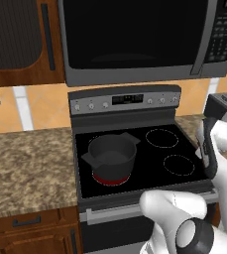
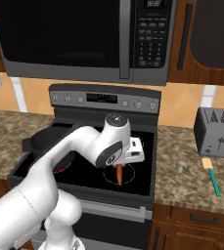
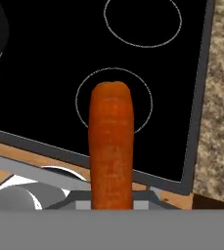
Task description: Put the carrot and mushroom in the pot. Retrieve the spatula and lightly stir the vegetables in the pot.
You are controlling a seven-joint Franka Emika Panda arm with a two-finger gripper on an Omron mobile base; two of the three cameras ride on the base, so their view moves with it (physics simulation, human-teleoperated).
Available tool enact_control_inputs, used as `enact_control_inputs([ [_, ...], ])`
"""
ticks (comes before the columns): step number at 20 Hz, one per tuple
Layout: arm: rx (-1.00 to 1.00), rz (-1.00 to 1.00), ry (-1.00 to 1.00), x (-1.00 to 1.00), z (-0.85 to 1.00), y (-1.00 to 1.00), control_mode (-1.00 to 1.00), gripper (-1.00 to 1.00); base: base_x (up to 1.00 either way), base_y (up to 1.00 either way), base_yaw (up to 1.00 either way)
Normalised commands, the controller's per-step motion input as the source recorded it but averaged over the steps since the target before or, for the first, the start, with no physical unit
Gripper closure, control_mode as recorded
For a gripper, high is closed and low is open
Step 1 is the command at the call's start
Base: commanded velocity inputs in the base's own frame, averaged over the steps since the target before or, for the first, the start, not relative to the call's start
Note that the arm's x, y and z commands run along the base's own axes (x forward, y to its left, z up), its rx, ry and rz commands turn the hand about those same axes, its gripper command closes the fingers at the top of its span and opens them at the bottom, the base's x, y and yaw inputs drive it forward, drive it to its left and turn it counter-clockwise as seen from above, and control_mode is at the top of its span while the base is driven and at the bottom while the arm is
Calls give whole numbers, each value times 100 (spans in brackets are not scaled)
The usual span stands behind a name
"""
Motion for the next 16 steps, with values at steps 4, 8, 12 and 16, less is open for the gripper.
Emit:
enact_control_inputs([
  [4, 0, 13, 1, -3, 47, 96, -100, 100, 0, 0, 0],
  [8, 1, 11, 0, 0, 44, 93, -100, 100, 0, 0, 0],
  [12, 0, 12, 0, 0, 26, 100, -100, 100, 0, 0, 0],
  [16, 0, 9, -9, 0, 14, 98, -100, 100, 0, 0, 0],
])
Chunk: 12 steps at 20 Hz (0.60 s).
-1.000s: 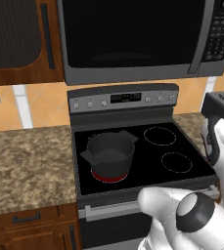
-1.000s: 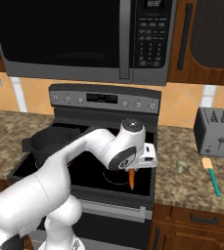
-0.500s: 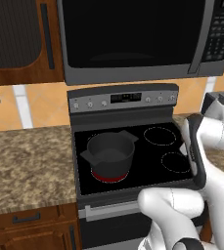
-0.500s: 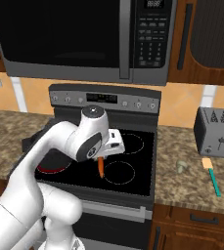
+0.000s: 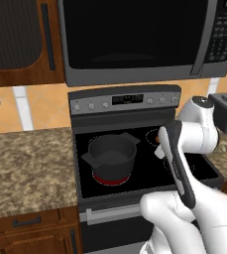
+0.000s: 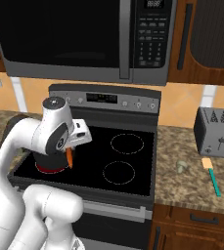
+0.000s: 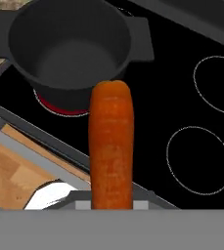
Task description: Put the carrot and mushroom in the pot. Retrieve the spatula and lightly stir the vegetables in the pot.
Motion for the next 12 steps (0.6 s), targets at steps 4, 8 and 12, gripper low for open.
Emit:
enact_control_inputs([
  [4, 5, 8, -14, 0, 21, 86, -100, 100, 0, 0, 0],
  [8, 8, 7, -5, 0, 34, 86, -100, 100, 0, 0, 0],
  [12, 5, 7, -1, 14, 15, 62, -100, 100, 0, 0, 0],
])
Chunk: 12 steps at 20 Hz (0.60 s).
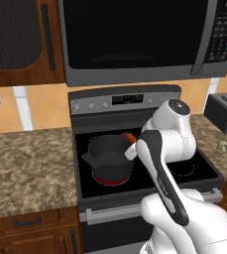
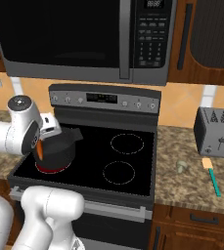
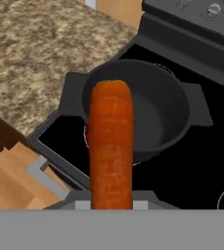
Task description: Put the carrot and mushroom in the pot. Retrieve the spatula and lightly stir the vegetables in the pot.
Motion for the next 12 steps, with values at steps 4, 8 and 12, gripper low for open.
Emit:
enact_control_inputs([
  [4, 5, 7, 0, 40, 0, 27, -100, 100, 0, 0, 0],
  [8, 0, 0, -4, 36, 0, 12, -100, 100, 0, 0, 0],
  [12, 4, 0, -10, 7, 0, 20, -100, 100, 0, 0, 0],
])
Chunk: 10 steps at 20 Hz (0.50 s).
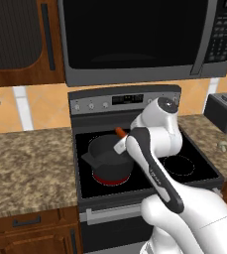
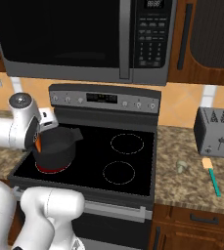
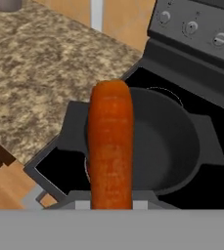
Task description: Put the carrot and mushroom in the pot. Retrieve the spatula and lightly stir the vegetables in the pot.
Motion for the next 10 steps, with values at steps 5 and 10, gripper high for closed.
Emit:
enact_control_inputs([
  [5, 8, 0, -4, 10, -2, 10, -100, 100, 0, 0, 0],
  [10, 11, 0, -2, 19, -12, 5, -100, 100, 0, 0, 0],
])
